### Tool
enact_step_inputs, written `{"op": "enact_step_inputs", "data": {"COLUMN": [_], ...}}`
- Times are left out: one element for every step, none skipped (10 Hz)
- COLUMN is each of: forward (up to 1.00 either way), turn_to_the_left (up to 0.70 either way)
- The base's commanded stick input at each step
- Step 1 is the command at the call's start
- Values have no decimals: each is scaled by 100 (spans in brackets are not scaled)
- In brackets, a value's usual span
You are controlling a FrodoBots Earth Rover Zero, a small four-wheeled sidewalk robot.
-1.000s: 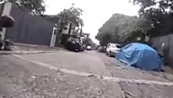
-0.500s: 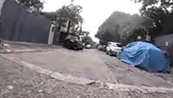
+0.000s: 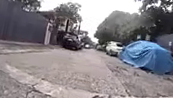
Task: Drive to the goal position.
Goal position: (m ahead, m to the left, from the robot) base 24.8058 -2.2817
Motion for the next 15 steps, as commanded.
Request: {"op": "enact_step_inputs", "data": {"forward": [100,100,100,100,100,100,100,100,100,100,100,100,100,100,100], "turn_to_the_left": [0,0,0,0,0,0,0,0,0,0,0,0,0,0,0]}}
